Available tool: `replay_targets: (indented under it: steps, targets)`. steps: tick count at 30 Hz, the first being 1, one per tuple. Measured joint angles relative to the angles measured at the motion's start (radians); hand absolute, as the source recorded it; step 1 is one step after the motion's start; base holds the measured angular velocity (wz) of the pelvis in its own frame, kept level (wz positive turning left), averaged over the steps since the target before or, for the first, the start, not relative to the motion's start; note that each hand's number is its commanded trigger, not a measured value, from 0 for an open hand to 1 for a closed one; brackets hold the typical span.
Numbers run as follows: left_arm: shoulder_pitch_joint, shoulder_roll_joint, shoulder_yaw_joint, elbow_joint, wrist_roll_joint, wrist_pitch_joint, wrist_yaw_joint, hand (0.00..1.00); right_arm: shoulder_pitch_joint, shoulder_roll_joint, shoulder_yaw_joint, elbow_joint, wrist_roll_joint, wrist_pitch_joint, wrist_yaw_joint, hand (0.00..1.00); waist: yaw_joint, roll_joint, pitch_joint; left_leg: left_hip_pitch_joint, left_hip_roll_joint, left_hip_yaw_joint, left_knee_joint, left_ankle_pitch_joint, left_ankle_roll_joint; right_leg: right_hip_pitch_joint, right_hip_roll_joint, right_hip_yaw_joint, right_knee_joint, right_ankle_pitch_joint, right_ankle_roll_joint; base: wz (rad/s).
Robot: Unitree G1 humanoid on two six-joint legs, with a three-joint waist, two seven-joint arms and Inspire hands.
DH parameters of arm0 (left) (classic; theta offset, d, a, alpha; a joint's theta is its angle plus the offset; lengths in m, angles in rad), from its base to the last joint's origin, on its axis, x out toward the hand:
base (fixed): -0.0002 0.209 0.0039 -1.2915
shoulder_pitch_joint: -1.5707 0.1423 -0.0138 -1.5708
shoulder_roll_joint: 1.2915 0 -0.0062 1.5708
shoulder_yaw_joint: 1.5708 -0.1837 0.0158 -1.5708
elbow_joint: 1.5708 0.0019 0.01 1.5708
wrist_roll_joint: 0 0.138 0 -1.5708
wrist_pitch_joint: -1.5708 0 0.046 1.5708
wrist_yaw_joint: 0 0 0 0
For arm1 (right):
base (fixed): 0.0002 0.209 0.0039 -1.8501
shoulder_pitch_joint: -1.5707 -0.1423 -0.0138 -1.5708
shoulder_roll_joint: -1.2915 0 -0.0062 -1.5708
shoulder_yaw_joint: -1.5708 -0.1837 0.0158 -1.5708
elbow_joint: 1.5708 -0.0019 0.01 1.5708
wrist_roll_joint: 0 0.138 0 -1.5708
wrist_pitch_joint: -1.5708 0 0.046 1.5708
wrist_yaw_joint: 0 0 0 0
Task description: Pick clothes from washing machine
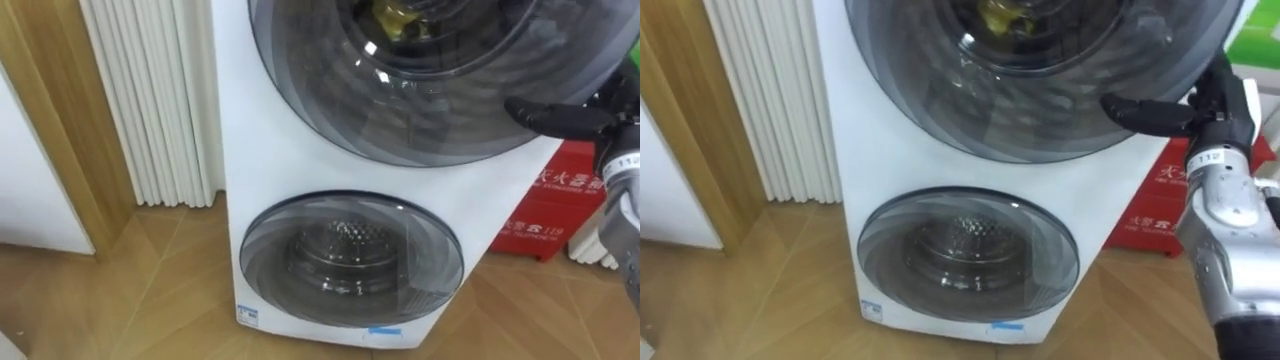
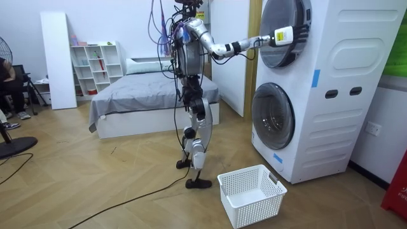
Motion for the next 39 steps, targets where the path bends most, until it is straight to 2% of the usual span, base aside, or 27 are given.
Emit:
replay_targets:
  steps: [7,14,20,23,26,28,31,34,36,39]
  targets:
    - [-0.039,0.0,-0.002,0.046,0.009,-0.037,0.002,0.0,0.066,0.004,0.004,-0.215,-0.029,0.0,-0.013,0.0,-0.009,0.002,0.0017,0.007,0.0,-0.001,-0.002,0.0,0.0,-0.002,0.005,0.022,-0.001,0.002,-0.003,-0.12]
    - [-0.039,-0.001,-0.024,0.064,0.008,-0.039,0.004,0.0,0.111,0.009,0.001,-0.321,-0.062,0.0,-0.013,0.0,-0.016,0.005,0.0032,0.008,0.001,0.003,-0.002,0.0,0.0,-0.003,0.007,0.026,-0.001,0.004,-0.007,-0.02]
    - [-0.043,0.0,-0.048,0.069,0.01,-0.04,0.036,0.0,0.176,0.018,0.01,-0.408,-0.065,-0.009,0.009,0.0,-0.015,0.013,0.0039,0.021,0.012,0.027,-0.006,0.0,-0.001,-0.001,0.016,0.031,-0.001,0.011,-0.017,-0.09]
    - [-0.048,0.0,-0.082,0.072,0.008,-0.046,0.046,0.0,0.221,0.02,0.021,-0.455,-0.061,-0.04,0.033,0.0,-0.019,0.028,0.0043,0.023,0.016,0.029,-0.007,0.0,-0.003,-0.001,0.021,0.034,-0.002,0.014,-0.021,-0.07]
    - [-0.047,0.0,-0.105,0.074,0.008,-0.057,0.062,0.0,0.275,0.043,0.021,-0.519,-0.088,-0.063,0.052,0.0,-0.02,0.045,0.0029,0.023,0.02,0.032,-0.014,-0.004,-0.013,-0.003,0.026,0.038,-0.002,0.016,-0.023,-0.03]
    - [-0.048,0.002,-0.108,0.074,0.004,-0.057,0.068,0.0,0.297,0.062,0.022,-0.534,-0.088,-0.084,0.063,0.0,-0.022,0.046,0.0027,0.023,0.022,0.034,-0.015,-0.006,-0.015,-0.005,0.029,0.043,-0.003,0.017,-0.025,-0.05]
    - [-0.042,0.002,-0.109,0.077,-0.003,-0.059,0.068,0.0,0.326,0.104,0.022,-0.561,-0.082,-0.107,0.079,0.0,-0.026,0.045,0.0014,0.023,0.026,0.039,-0.012,-0.006,-0.017,-0.006,0.034,0.048,-0.003,0.019,-0.028,-0.05]
    - [-0.041,0.001,-0.111,0.097,-0.019,-0.07,0.068,0.0,0.356,0.143,0.025,-0.56,-0.063,-0.161,0.1,0.0,-0.036,0.047,0.0008,0.023,0.027,0.039,0.0,-0.006,-0.018,-0.003,0.034,0.048,-0.004,0.02,-0.029,0.0]
    - [-0.043,-0.004,-0.124,0.113,-0.027,-0.076,0.08,0.0,0.402,0.175,0.031,-0.558,-0.037,-0.204,0.13,0.0,-0.043,0.049,-0.0032,0.024,0.027,0.042,0.0,-0.006,-0.017,-0.002,0.034,0.05,-0.004,0.02,-0.029,0.0]
    - [-0.035,-0.017,-0.134,0.112,-0.027,-0.077,0.094,0.0,0.459,0.214,0.039,-0.558,-0.015,-0.22,0.167,0.0,-0.046,0.052,-0.0015,0.024,0.026,0.047,-0.001,-0.006,-0.018,-0.003,0.033,0.05,-0.005,0.019,-0.029,-0.01]
